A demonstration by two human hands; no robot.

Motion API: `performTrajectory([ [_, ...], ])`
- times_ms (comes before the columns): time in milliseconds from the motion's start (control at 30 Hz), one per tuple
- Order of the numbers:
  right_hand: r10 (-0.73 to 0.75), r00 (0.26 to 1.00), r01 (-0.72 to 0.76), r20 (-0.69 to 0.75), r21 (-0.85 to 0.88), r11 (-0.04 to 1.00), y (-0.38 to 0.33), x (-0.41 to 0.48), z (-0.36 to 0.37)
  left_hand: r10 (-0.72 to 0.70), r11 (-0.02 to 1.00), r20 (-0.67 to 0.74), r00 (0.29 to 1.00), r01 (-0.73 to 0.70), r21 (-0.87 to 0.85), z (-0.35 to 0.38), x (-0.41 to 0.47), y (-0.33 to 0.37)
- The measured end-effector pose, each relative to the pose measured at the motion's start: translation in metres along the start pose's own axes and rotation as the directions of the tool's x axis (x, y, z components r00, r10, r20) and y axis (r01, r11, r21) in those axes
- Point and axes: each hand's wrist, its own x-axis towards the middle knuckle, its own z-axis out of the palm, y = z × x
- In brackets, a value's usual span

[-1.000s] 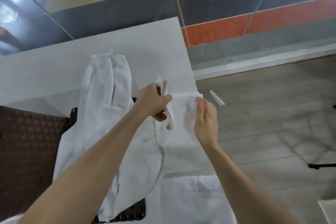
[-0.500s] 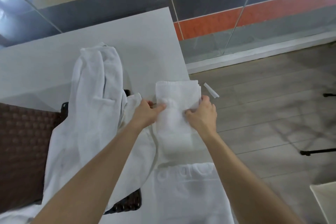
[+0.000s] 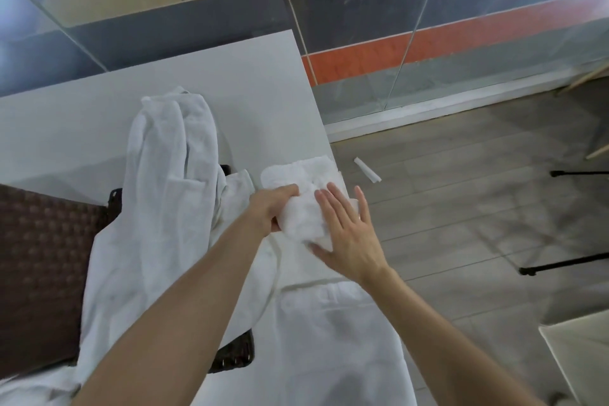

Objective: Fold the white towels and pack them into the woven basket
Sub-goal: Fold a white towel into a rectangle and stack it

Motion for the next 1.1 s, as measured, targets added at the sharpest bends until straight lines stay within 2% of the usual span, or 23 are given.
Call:
performTrajectory([
  [67,-0.002,0.993,0.006,-0.115,0.029,1.000,-0.001,0.011,0.000,0.023,0.999,-0.002,1.000,-0.023,-0.032,-0.006,-0.010,0.003],
  [133,-0.014,0.980,0.042,-0.198,0.138,0.990,-0.002,0.023,-0.012,0.064,0.996,-0.008,0.998,-0.065,-0.065,-0.015,-0.036,0.009],
  [200,-0.036,0.981,0.082,-0.191,0.238,0.968,-0.005,0.031,-0.033,0.164,0.980,-0.039,0.986,-0.158,0.121,-0.032,-0.061,0.004],
  [233,-0.044,0.985,0.088,-0.168,0.264,0.961,-0.007,0.033,-0.047,0.270,0.912,-0.074,0.960,-0.231,0.340,-0.042,-0.067,-0.002],
  [267,-0.043,0.991,0.079,-0.130,0.282,0.956,-0.009,0.033,-0.062,0.416,0.756,-0.088,0.905,-0.291,0.586,-0.052,-0.074,-0.009],
  [300,-0.035,0.996,0.057,-0.077,0.301,0.952,-0.012,0.033,-0.078,0.578,0.570,-0.033,0.815,-0.374,0.732,-0.057,-0.083,-0.018],
  [367,-0.029,0.999,0.019,0.025,0.323,0.946,-0.022,0.033,-0.109,0.775,0.281,0.201,0.599,-0.612,0.739,-0.059,-0.096,-0.037],
  [400,-0.034,0.998,0.012,0.062,0.320,0.947,-0.028,0.033,-0.126,0.803,0.216,0.292,0.520,-0.710,0.671,-0.056,-0.102,-0.044],
  [433,-0.039,0.996,0.010,0.081,0.329,0.944,-0.035,0.033,-0.143,0.805,0.268,0.308,0.508,-0.773,0.574,-0.051,-0.115,-0.050],
  [500,-0.001,0.994,-0.044,0.111,0.397,0.917,-0.043,0.032,-0.178,0.829,0.408,0.205,0.520,-0.814,0.414,-0.046,-0.146,-0.052],
  [567,0.129,0.970,-0.225,0.205,0.562,0.796,-0.040,0.026,-0.210,0.822,0.521,0.076,0.565,-0.798,0.304,-0.044,-0.169,-0.052],
  [600,0.197,0.942,-0.334,0.273,0.690,0.642,-0.038,0.019,-0.222,0.789,0.590,0.050,0.613,-0.777,0.219,-0.044,-0.180,-0.055],
  [633,0.253,0.901,-0.431,0.353,0.794,0.429,-0.036,0.010,-0.226,0.760,0.641,0.041,0.649,-0.758,0.120,-0.042,-0.189,-0.057],
  [667,0.272,0.854,-0.501,0.443,0.840,0.207,-0.037,-0.002,-0.226,0.723,0.690,0.037,0.690,-0.724,0.015,-0.040,-0.196,-0.062],
  [700,0.258,0.815,-0.545,0.519,0.838,0.035,-0.039,-0.017,-0.218,0.685,0.727,0.033,0.728,-0.681,-0.087,-0.036,-0.201,-0.068],
  [733,0.241,0.781,-0.577,0.576,0.813,-0.076,-0.043,-0.036,-0.208,0.633,0.766,0.025,0.774,-0.621,-0.163,-0.031,-0.205,-0.077],
  [767,0.227,0.756,-0.602,0.614,0.788,-0.125,-0.050,-0.057,-0.197,0.573,0.798,0.020,0.819,-0.552,-0.242,-0.025,-0.204,-0.089],
  [833,0.272,0.741,-0.606,0.614,0.786,-0.125,-0.070,-0.102,-0.179,0.428,0.855,0.014,0.904,-0.400,-0.329,-0.016,-0.199,-0.116],
  [900,0.426,0.743,-0.574,0.516,0.819,0.011,-0.085,-0.138,-0.163,0.321,0.889,0.045,0.946,-0.285,-0.360,-0.010,-0.182,-0.148],
  [933,0.503,0.718,-0.594,0.481,0.800,0.083,-0.090,-0.152,-0.153,0.276,0.904,0.079,0.958,-0.231,-0.361,-0.008,-0.171,-0.166],
  [1000,0.597,0.623,-0.713,0.506,0.681,0.166,-0.091,-0.172,-0.121,0.170,0.943,0.106,0.980,-0.130,-0.308,0.001,-0.156,-0.199],
  [1033,0.625,0.561,-0.793,0.543,0.569,0.218,-0.090,-0.178,-0.106,0.126,0.967,0.084,0.989,-0.103,-0.233,0.006,-0.150,-0.214],
  [1100,0.654,0.488,-0.872,0.578,0.347,0.344,-0.087,-0.188,-0.082,0.096,0.994,0.002,0.995,-0.096,-0.043,0.011,-0.137,-0.235],
])
